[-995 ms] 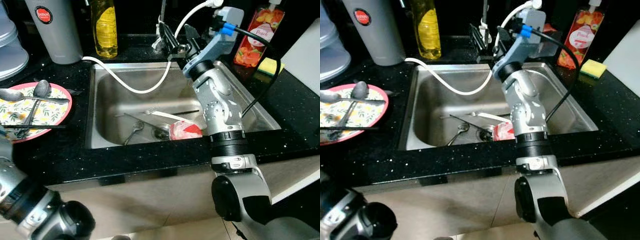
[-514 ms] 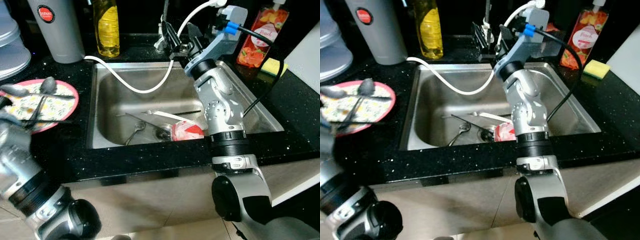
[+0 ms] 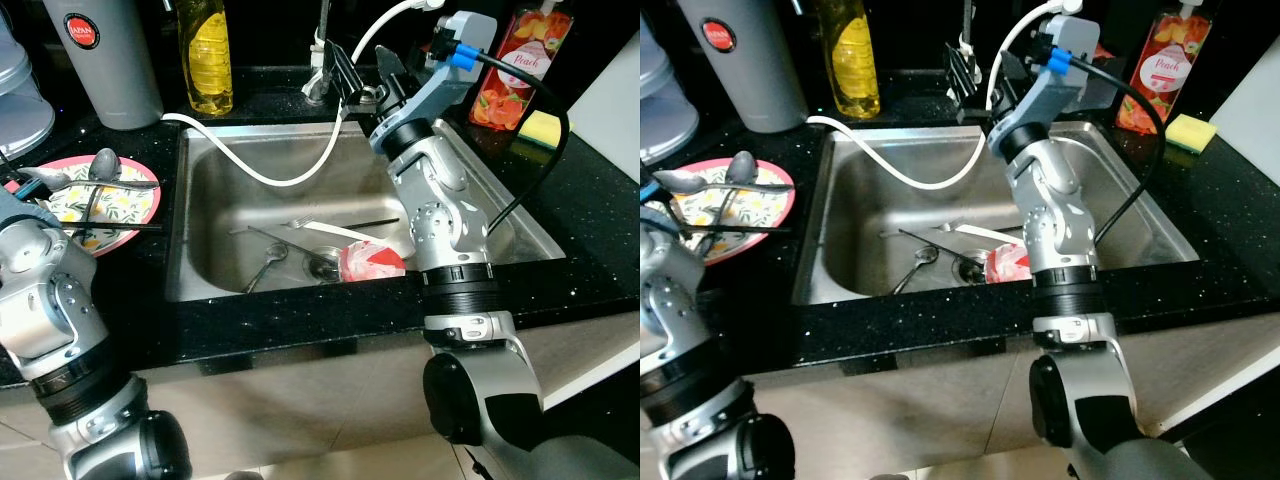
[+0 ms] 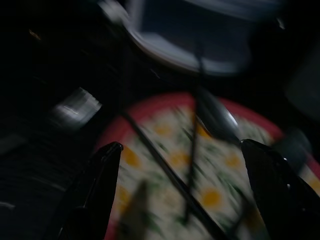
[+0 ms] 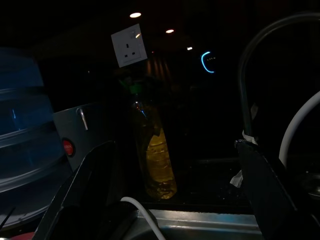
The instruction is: Kitchen organization
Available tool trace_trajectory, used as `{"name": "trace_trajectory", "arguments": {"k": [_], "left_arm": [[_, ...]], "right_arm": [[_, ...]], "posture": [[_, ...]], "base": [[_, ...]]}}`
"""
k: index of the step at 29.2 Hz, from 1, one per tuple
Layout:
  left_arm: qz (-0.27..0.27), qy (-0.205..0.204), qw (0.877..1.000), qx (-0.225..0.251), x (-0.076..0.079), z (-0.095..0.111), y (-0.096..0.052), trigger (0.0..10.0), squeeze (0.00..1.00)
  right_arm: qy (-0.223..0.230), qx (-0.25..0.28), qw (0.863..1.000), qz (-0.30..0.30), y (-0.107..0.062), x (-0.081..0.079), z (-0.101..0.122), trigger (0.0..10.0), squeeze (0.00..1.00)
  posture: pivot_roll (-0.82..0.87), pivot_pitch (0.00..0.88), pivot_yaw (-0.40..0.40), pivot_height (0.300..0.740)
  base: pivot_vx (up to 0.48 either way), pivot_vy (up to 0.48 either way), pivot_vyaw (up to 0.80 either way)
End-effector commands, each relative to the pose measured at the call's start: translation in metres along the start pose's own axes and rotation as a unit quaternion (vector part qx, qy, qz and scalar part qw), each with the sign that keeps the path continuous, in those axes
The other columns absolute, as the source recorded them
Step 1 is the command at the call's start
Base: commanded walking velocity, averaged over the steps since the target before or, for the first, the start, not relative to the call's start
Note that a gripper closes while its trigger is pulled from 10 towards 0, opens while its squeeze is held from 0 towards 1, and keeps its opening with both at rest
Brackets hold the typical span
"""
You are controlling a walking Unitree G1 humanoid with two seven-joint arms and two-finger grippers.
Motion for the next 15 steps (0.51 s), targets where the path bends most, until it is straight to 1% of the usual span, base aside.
{"name": "trace_trajectory", "arguments": {"k": [1, 2, 3, 4, 5, 7, 8, 9, 10, 12, 14, 15], "left_arm": [[-0.020, 0.018, 0.999, -0.020, 0.014, -0.009, 0.001, 10.0, 0.00], [-0.022, 0.038, 0.999, -0.020, 0.017, -0.010, 0.005, 9.4, 0.00], [-0.022, 0.052, 0.998, -0.019, 0.019, -0.011, 0.007, 9.4, 0.00], [-0.023, 0.060, 0.998, -0.025, 0.021, -0.015, 0.013, 8.4, 0.00], [-0.022, 0.067, 0.997, -0.038, 0.023, -0.022, 0.023, 7.8, 0.00], [-0.019, 0.064, 0.996, -0.054, 0.023, -0.029, 0.032, 7.8, 0.00], [-0.016, 0.060, 0.996, -0.062, 0.023, -0.032, 0.035, 7.6, 0.00], [-0.016, 0.060, 0.996, -0.062, 0.023, -0.032, 0.035, 7.6, 0.00], [-0.013, 0.058, 0.996, -0.066, 0.024, -0.032, 0.036, 6.8, 0.00], [-0.010, 0.063, 0.996, -0.061, 0.025, -0.030, 0.032, 6.9, 0.00], [-0.004, 0.066, 0.996, -0.060, 0.024, -0.031, 0.030, 6.7, 0.00], [0.002, 0.068, 0.996, -0.061, 0.022, -0.032, 0.029, 6.5, 0.00]], "right_arm": [[0.001, 0.004, 1.000, -0.003, -0.002, 0.002, 0.003, 10.0, 0.00], [0.001, 0.004, 1.000, -0.002, -0.002, 0.002, 0.003, 10.0, 0.00], [0.002, 0.004, 1.000, -0.001, -0.002, 0.001, 0.003, 10.0, 0.00], [0.002, 0.004, 1.000, 0.000, -0.001, 0.000, 0.002, 10.0, 0.00], [0.004, 0.005, 1.000, 0.001, -0.001, -0.001, 0.002, 10.0, 0.00], [0.004, 0.005, 1.000, 0.002, 0.000, -0.002, 0.002, 10.0, 0.00], [0.005, 0.006, 1.000, 0.002, -0.001, -0.002, 0.002, 10.0, 0.00], [0.005, 0.006, 1.000, 0.002, -0.001, -0.002, 0.002, 10.0, 0.00], [0.004, 0.006, 1.000, 0.002, -0.001, -0.003, 0.003, 10.0, 0.00], [0.002, 0.007, 1.000, 0.000, -0.002, -0.001, 0.004, 10.0, 0.00], [0.000, 0.007, 1.000, -0.002, -0.003, 0.000, 0.004, 10.0, 0.00], [-0.001, 0.007, 1.000, -0.004, -0.004, 0.001, 0.005, 10.0, 0.00]], "posture": [[0.22, 0.000, 0.017, 0.740], [0.22, 0.000, 0.018, 0.740], [0.22, 0.000, 0.018, 0.740], [0.22, 0.000, 0.020, 0.740], [0.22, 0.000, 0.020, 0.740], [0.22, 0.000, 0.025, 0.740], [0.21, 0.000, 0.027, 0.740], [0.21, 0.000, 0.027, 0.740], [0.21, 0.000, 0.033, 0.740], [0.20, 0.000, 0.036, 0.740], [0.20, 0.000, 0.037, 0.740], [0.20, 0.000, 0.039, 0.740]], "base": [[0.000, 0.000, 0.00], [0.000, 0.000, 0.00], [0.000, 0.000, 0.00], [0.000, 0.000, 0.00], [0.000, 0.000, 0.00], [0.000, 0.000, 0.00], [0.000, 0.000, 0.00], [0.000, 0.000, 0.00], [0.000, 0.000, 0.00], [0.000, 0.000, 0.00], [0.000, 0.000, 0.00], [0.000, 0.000, 0.00]]}}
Point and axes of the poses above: a point about 5 cm out from each wrist's last joint towards the gripper, its own y axis pointing out of the wrist towards the gripper, its own z axis along the axis of the wrist's last joint, x = y × z, the point moved 5 cm from there along y, pointing out of the wrist towards the gripper, and after that the axes turned 10 degrees about y, right-handed, at the moved point
